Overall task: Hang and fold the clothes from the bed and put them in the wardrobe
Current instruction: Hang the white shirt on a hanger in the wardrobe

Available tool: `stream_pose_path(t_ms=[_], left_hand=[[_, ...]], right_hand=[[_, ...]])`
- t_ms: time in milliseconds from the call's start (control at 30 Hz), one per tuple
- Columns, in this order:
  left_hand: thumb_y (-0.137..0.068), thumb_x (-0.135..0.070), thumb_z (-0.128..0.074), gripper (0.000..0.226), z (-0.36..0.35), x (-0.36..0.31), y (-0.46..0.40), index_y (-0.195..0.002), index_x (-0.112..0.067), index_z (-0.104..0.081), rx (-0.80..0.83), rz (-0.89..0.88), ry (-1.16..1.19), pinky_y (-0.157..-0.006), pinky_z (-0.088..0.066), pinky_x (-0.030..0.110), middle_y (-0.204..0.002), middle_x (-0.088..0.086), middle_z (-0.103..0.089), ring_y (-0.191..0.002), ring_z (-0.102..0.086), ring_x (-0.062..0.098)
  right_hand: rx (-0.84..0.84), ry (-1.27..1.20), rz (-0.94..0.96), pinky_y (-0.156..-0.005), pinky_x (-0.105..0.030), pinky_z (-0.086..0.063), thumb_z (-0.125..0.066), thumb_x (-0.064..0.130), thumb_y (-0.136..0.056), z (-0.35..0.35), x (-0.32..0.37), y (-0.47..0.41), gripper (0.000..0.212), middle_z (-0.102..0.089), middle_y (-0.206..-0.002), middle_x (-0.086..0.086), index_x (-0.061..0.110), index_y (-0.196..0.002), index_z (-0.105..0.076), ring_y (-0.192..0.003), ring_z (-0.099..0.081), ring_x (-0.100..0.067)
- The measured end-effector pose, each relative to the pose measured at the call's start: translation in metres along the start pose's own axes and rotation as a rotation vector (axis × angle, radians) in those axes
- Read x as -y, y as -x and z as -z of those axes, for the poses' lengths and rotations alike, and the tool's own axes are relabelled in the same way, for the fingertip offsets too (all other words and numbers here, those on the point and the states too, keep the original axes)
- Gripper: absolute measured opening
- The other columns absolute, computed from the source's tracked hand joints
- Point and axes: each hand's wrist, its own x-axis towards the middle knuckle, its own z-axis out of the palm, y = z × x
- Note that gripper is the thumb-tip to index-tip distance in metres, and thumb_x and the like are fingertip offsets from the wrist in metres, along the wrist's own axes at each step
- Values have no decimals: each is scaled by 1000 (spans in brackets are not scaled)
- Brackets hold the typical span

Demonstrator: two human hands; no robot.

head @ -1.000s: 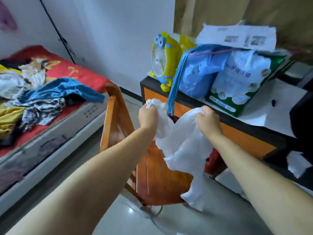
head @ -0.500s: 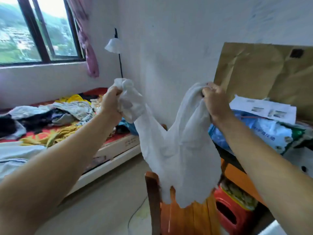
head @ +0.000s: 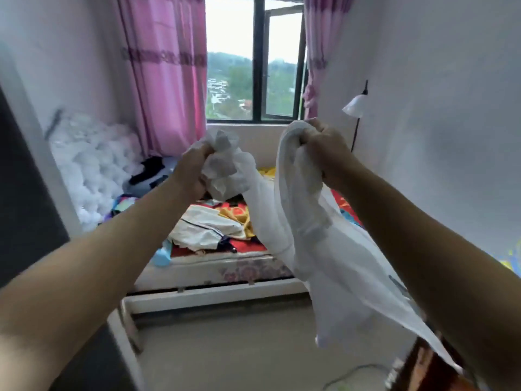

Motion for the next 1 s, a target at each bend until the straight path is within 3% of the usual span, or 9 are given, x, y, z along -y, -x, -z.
stream_pose_path(t_ms=[133,300,367,433,467,600,700,800,1000], left_hand=[[-95,-11,-34,28,81,-18,39,-76,-16,-54,-237,-3,-177,-40,-40,17,-53,-5,-54,-46,-52,8],[-99,-25,-44,27,154,-38,90,-77,-17,-58,-592,5,-122,-49,-48,19,-61,-1,-61,-57,-59,13],[-99,-25,-44,26,176,-56,108,-86,-14,-63,-701,-50,-87,-72,-54,29,-77,4,-66,-76,-63,18],[-99,-28,-47,31,188,-78,123,-114,-8,-65,-780,-116,-55,-100,-46,43,-112,11,-68,-107,-62,29],[-98,-30,-49,33,191,-89,129,-120,-9,-62,-807,-150,-43,-104,-42,45,-121,11,-64,-114,-59,30],[-96,-32,-51,19,198,-127,138,-90,-18,-63,-809,-270,-75,-84,-51,34,-86,2,-63,-86,-61,19],[-97,-31,-51,21,195,-143,130,-89,-18,-65,-775,-324,-104,-75,-54,30,-77,0,-68,-79,-65,16],[-99,-31,-49,21,189,-150,111,-91,-18,-63,-724,-346,-117,-70,-53,28,-74,-1,-67,-75,-63,14],[-98,-29,-52,19,192,-161,83,-98,-14,-63,-778,-466,-124,-81,-52,34,-89,4,-64,-85,-63,19]], right_hand=[[96,-125,-45,-89,-38,-49,-45,8,-93,-91,5,-17,18,-63,-88,-4,19,-88,-58,-91,-61,-21],[148,-135,-29,-71,-31,-49,-47,6,-88,-154,7,-36,22,-62,-78,-2,19,-79,-61,-76,-60,-18],[143,-144,-42,-66,-27,-47,-46,2,-85,-166,-1,-43,24,-61,-75,-2,18,-77,-61,-71,-57,-16],[137,-177,-82,-67,-27,-46,-44,-1,-82,-173,-14,-52,24,-59,-78,-5,14,-82,-62,-73,-55,-18],[134,-183,-98,-65,-27,-45,-43,-2,-82,-176,-21,-56,23,-58,-79,-7,11,-86,-62,-72,-54,-19],[128,-172,-147,-54,-25,-43,-41,-5,-85,-188,-47,-77,24,-52,-71,-7,12,-76,-56,-62,-48,-17],[167,-214,-219,-42,-16,-41,-39,-7,-87,-202,-69,-91,28,-52,-61,-4,13,-70,-52,-52,-48,-14],[277,-150,-243,-44,-17,-42,-42,-5,-88,-223,-90,-109,27,-52,-67,-7,12,-72,-55,-54,-48,-16],[407,-56,-213,-57,-27,-47,-44,-1,-88,-261,-121,-152,21,-58,-75,-9,6,-99,-62,-62,-52,-20]])
